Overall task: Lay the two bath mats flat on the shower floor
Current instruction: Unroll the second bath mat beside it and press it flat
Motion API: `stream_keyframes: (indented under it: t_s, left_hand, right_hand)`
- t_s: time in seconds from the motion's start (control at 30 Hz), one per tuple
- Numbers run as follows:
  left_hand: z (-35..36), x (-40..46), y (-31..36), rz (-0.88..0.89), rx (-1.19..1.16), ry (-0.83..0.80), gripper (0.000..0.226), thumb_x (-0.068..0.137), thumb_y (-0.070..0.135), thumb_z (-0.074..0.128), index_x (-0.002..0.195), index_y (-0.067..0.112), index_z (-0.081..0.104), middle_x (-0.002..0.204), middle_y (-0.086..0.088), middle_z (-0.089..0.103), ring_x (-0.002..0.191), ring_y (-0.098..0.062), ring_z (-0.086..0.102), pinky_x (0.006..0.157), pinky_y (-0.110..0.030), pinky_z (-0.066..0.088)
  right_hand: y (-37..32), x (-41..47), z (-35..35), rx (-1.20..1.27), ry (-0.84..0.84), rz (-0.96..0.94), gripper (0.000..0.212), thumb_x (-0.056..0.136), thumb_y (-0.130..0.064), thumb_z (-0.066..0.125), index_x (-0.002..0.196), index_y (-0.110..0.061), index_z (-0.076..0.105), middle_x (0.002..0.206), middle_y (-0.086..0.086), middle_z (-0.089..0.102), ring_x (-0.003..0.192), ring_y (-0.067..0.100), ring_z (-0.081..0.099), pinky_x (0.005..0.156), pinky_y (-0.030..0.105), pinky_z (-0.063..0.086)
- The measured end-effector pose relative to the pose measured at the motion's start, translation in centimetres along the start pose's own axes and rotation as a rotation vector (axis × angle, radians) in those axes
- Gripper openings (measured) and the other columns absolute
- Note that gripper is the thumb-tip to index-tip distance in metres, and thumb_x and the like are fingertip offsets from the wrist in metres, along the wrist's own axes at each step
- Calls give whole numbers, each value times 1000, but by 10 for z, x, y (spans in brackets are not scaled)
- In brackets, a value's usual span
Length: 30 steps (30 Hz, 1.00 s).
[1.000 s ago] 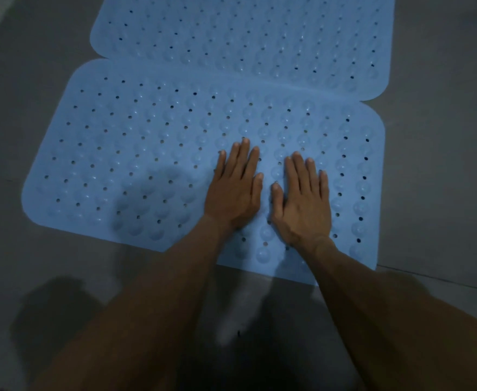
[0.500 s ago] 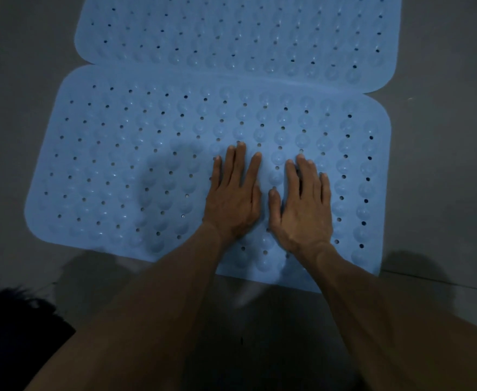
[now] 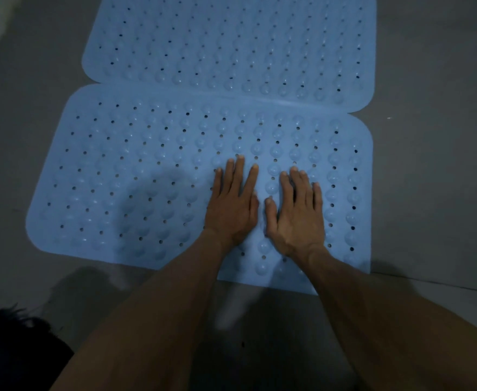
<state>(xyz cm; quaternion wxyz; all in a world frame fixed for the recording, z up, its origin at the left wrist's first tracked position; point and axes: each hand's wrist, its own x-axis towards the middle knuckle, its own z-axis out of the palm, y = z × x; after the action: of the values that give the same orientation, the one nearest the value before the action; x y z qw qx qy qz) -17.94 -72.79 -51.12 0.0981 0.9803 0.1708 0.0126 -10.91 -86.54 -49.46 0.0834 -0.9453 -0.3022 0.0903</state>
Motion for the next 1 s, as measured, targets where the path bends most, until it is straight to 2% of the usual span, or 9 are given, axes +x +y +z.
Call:
stream_keyframes:
  t_s: [0.23,0.4,0.47,0.57,0.67,0.83,1.0]
  left_hand:
    - [2,1,-9,47,-79,12,55,102,32,27,152,10,28,160,-18,17,149,-37,12,120,-53,12]
    - [-11,4,-7,-7,-33,-190,60,101,40,9,156,18,1,163,-10,-9,150,-29,-10,122,-45,-4]
    - [-19,7,-4,-42,3,-283,59,103,40,13,155,21,-7,161,-9,-17,149,-28,-16,121,-44,-9]
    - [-47,15,1,-61,2,-430,61,104,39,20,156,19,-5,162,-9,-16,150,-27,-13,121,-44,-8]
    - [-90,16,6,-88,83,-484,63,104,38,23,156,14,-4,163,-10,-11,150,-25,-8,121,-44,-8]
    - [-187,9,23,-195,118,-533,63,105,37,19,155,10,-7,162,-11,-13,150,-25,-11,121,-43,-7]
    - [-303,10,55,-266,69,-525,62,105,35,21,155,10,-5,163,-11,-9,151,-25,-7,121,-42,-7]
  right_hand:
    - [-2,-3,-1,1,2,5,68,101,-53,23,158,-15,16,166,6,9,153,18,-1,124,45,2]
    - [-2,-3,-3,14,-32,-1,69,102,-54,20,159,-17,9,167,5,0,153,17,-8,124,43,-4]
    - [-3,-3,-6,27,-77,4,70,102,-54,18,159,-16,6,167,5,-3,153,18,-11,124,43,-7]
    - [-3,3,-23,45,-228,-1,70,103,-51,18,159,-13,0,166,8,-11,152,21,-15,123,45,-10]
    - [-2,10,-61,4,-376,-71,68,104,-47,16,158,-12,-3,165,10,-15,152,24,-16,122,46,-13]
    - [-5,17,-164,-15,-415,-130,64,104,-46,15,159,-16,-1,165,8,-16,151,23,-18,118,42,-20]
    - [-23,8,-285,-12,-479,-171,62,104,-45,14,159,-17,6,166,8,-9,152,23,-15,121,42,-16]
